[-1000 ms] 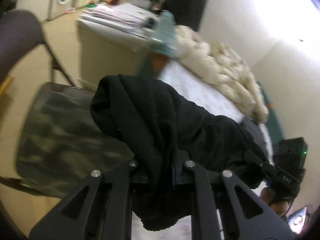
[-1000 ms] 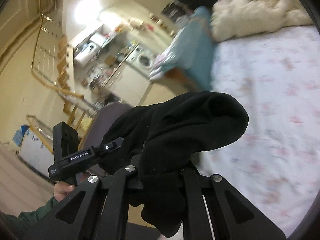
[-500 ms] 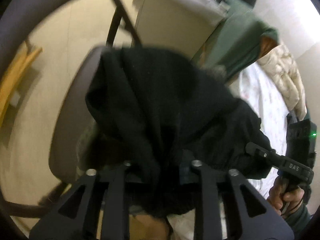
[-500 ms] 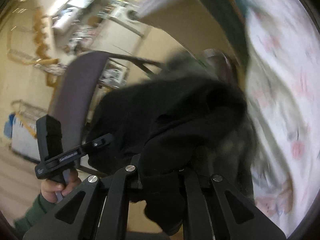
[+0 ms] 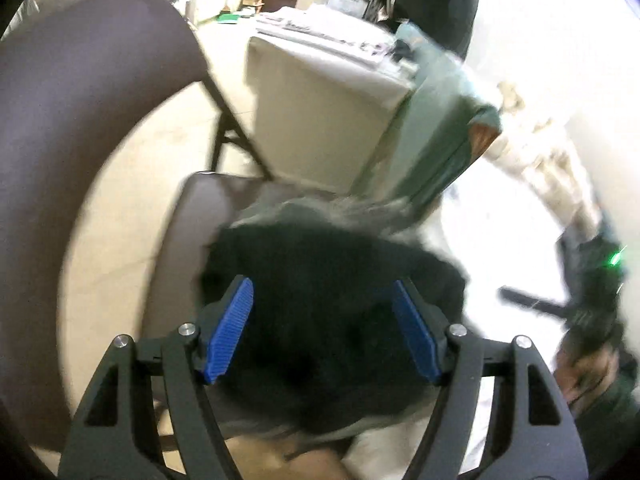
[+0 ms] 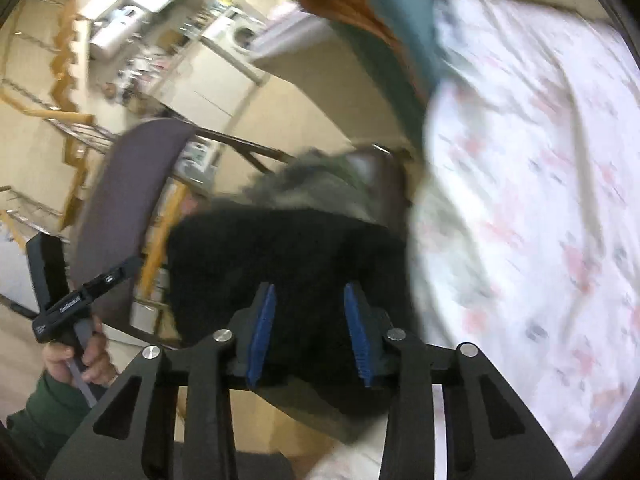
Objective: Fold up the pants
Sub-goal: 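Lower the folded pants onto the camouflage clothes on the chair and open both tools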
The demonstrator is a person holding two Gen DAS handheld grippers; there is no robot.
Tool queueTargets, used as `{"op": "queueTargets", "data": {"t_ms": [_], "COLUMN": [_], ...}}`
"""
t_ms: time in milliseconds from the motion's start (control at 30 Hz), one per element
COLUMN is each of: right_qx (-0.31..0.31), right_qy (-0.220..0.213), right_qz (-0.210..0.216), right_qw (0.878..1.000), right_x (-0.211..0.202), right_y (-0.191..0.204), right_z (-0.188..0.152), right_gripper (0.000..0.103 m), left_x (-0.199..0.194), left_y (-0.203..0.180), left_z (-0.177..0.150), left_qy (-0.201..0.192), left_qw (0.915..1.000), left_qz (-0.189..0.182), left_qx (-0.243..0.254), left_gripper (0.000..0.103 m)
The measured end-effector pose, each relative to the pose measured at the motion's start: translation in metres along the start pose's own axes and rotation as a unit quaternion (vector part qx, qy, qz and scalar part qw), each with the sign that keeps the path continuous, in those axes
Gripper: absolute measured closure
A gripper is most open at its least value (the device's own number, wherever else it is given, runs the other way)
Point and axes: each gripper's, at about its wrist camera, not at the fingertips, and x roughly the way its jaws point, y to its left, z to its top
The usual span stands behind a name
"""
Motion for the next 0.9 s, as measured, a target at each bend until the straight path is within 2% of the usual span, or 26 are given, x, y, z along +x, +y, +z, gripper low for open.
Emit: {"op": "queueTargets", "data": {"t_ms": [67,133,233,300,400,500,567,600,700,833,900], "right_qx": [-0.012,-0.004,0.007,0.013,0.015,0.016,0.015,0.007,-0.006,-0.041,-0.058], "right_qy": [0.004,0.023,0.048,0.059,0.078,0.086,0.092,0.088,0.064,0.025,-0.005], "right_qz": [-0.002,-0.007,-0.042,-0.061,-0.092,-0.106,-0.104,-0.099,-0.075,-0.039,-0.033], "right_qw": [1.0,1.0,0.998,0.996,0.993,0.991,0.99,0.991,0.995,0.998,0.998], "right_x": [0.018,0.042,0.079,0.097,0.126,0.134,0.128,0.119,0.084,0.007,-0.037], "right_y": [0.017,0.025,0.021,0.014,0.007,0.007,0.013,0.017,0.024,0.038,0.042], "right_z": [0.001,0.004,-0.003,-0.005,-0.006,-0.002,0.003,0.005,0.009,-0.005,-0.021], "right_gripper": [0.067,0.07,0.072,0.073,0.075,0.075,0.074,0.07,0.069,0.069,0.067], "left_x": [0.024,0.044,0.077,0.096,0.114,0.116,0.11,0.105,0.071,0.013,-0.014], "left_y": [-0.004,-0.002,0.014,0.029,0.036,0.028,0.022,0.019,0.004,-0.045,-0.082], "left_z": [0.006,0.009,0.009,0.006,0.006,0.01,0.012,0.014,0.012,0.0,-0.012], "left_qy": [0.012,0.025,0.049,0.067,0.069,0.078,0.087,0.089,0.079,0.029,-0.01], "left_qw": [0.9998,0.9987,0.9958,0.9939,0.9931,0.9911,0.9897,0.9893,0.9918,0.995,0.9927], "left_qz": [0.013,0.043,0.074,0.082,0.091,0.106,0.113,0.115,0.1,0.087,0.099], "left_qx": [-0.002,-0.004,-0.023,-0.031,-0.025,-0.022,-0.009,-0.009,-0.008,0.039,0.069], "left_gripper": [0.034,0.034,0.035,0.034,0.034,0.031,0.031,0.031,0.031,0.031,0.031]}}
